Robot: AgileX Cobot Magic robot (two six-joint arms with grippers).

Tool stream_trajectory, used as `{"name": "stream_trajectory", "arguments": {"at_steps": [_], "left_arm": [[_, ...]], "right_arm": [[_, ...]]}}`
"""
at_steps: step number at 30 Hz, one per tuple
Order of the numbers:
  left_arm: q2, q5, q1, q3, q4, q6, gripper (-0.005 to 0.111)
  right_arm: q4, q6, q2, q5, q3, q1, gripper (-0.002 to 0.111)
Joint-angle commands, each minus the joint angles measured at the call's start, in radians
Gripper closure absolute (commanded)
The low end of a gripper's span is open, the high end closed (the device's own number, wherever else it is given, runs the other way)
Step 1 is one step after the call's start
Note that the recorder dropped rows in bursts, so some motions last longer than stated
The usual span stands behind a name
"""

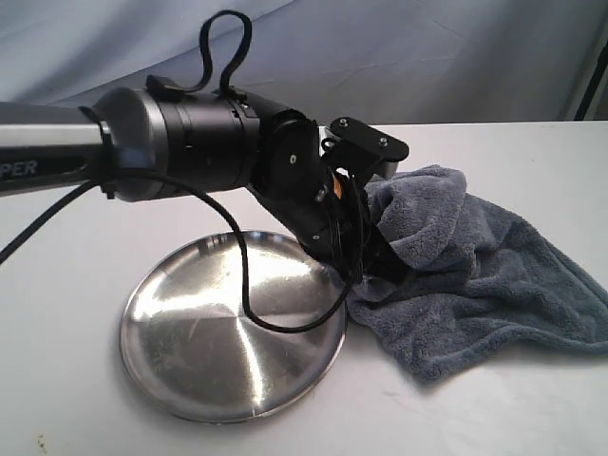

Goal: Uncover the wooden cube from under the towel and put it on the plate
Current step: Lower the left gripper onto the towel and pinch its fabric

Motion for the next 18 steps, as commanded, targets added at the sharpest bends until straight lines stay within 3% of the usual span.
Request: {"name": "stream_trajectory", "arguments": {"at_steps": [1,3,7,15,18], "left_arm": [[0.04,-0.038,-0.002,0.005,0.008,0.005,0.068],[0.04,-0.041,-0.002,0.005,0.008,0.005,0.044],[0.049,-0.061,-0.002,0.005,0.008,0.005,0.027],[0.052,-0.065,-0.002,0.005,0.008,0.005,0.027],[0.052,-0.054,-0.002,0.005,0.008,0.005,0.032]], "right_arm": [[0.005,-0.005,-0.004,0.0,0.004,0.001,0.108],[0.005,-0.005,-0.004,0.0,0.004,0.001,0.108],[0.005,-0.005,-0.004,0.0,0.004,0.001,0.108],[0.005,-0.005,-0.004,0.0,0.004,0.001,0.108],[0.005,-0.005,-0.004,0.0,0.004,0.001,0.108]]}}
